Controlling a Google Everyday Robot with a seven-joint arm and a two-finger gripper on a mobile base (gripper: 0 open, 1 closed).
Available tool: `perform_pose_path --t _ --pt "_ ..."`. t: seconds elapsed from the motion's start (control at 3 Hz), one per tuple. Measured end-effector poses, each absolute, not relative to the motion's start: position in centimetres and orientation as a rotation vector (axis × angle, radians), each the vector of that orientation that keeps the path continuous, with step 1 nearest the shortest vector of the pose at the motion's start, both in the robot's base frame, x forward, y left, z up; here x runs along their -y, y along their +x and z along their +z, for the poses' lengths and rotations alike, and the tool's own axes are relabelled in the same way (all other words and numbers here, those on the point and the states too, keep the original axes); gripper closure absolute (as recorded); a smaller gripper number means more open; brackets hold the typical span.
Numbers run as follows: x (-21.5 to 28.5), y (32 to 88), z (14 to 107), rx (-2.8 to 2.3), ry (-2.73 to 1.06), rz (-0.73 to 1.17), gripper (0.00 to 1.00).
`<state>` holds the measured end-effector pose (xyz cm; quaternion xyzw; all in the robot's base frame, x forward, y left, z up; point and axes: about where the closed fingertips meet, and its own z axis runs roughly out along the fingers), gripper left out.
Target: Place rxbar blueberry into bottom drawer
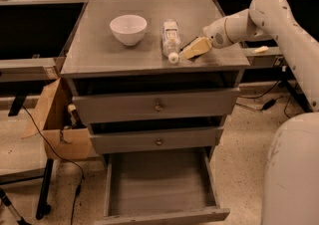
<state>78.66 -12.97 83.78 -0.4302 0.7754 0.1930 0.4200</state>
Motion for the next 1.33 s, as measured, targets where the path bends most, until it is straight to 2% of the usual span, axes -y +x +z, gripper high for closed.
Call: perform_pose_path --t 0.33,0.67,1.33 --pt "12.5 78.6 82.6 -1.991 -1.088 0.495 0.0" --pt "12.8 78.6 81.7 -2.05 -1.08 0.487 0.19" --pt "12.9 78.6 82.9 -2.054 -1.079 0.486 0.65"
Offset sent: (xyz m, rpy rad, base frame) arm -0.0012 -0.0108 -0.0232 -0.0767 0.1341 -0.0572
